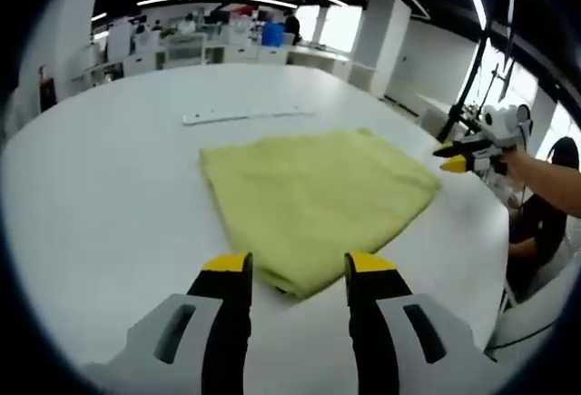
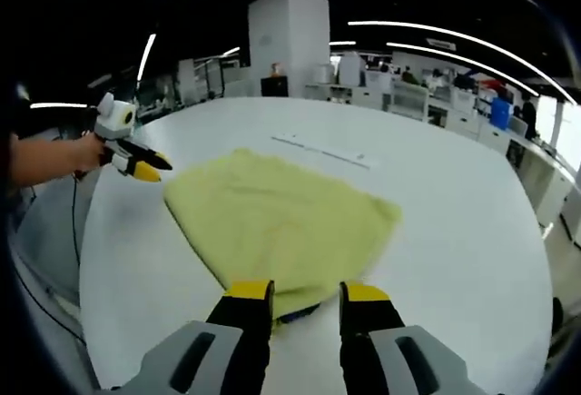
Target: Fold the garment on the visible template until the final outline fits inside the template.
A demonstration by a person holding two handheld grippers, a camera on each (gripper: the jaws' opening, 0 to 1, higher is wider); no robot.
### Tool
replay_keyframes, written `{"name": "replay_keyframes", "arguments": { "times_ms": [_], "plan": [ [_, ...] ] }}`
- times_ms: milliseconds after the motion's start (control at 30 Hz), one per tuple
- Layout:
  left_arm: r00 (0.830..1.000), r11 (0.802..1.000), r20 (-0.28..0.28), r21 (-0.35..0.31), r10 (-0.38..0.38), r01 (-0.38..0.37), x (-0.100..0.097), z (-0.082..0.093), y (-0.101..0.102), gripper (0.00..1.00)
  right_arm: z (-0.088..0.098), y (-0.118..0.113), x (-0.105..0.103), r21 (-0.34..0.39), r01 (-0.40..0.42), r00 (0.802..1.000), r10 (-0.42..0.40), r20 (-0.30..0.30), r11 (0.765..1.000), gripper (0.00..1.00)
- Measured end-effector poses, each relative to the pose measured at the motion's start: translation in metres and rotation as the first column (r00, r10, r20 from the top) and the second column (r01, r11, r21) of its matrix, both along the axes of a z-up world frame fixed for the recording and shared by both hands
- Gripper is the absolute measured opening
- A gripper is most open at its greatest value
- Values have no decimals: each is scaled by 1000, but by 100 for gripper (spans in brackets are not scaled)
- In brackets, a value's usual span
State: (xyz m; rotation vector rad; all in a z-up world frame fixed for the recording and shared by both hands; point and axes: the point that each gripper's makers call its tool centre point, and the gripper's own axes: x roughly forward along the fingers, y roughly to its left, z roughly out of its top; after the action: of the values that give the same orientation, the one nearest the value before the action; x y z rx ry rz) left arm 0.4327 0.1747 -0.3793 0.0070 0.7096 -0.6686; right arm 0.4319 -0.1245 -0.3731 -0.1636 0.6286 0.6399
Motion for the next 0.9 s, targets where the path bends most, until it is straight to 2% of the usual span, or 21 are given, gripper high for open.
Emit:
{"name": "replay_keyframes", "arguments": {
  "times_ms": [233,533,733,900],
  "plan": [
    [1000,1000,-22,-1,6,-6,-9,-11,0,37,-7,6,-14,0,-28,1000,28,1,1000,14],
    [998,1000,-57,1,12,-12,-22,-27,4,31,-21,11,-28,-1,-54,998,54,-20,999,11],
    [998,1000,-57,-10,24,-24,-23,-30,4,18,-31,12,-34,-7,-59,998,59,-38,998,10],
    [999,999,-36,-22,28,-29,-21,-29,3,8,-35,12,-36,-8,-62,997,62,-42,998,9]
  ]
}}
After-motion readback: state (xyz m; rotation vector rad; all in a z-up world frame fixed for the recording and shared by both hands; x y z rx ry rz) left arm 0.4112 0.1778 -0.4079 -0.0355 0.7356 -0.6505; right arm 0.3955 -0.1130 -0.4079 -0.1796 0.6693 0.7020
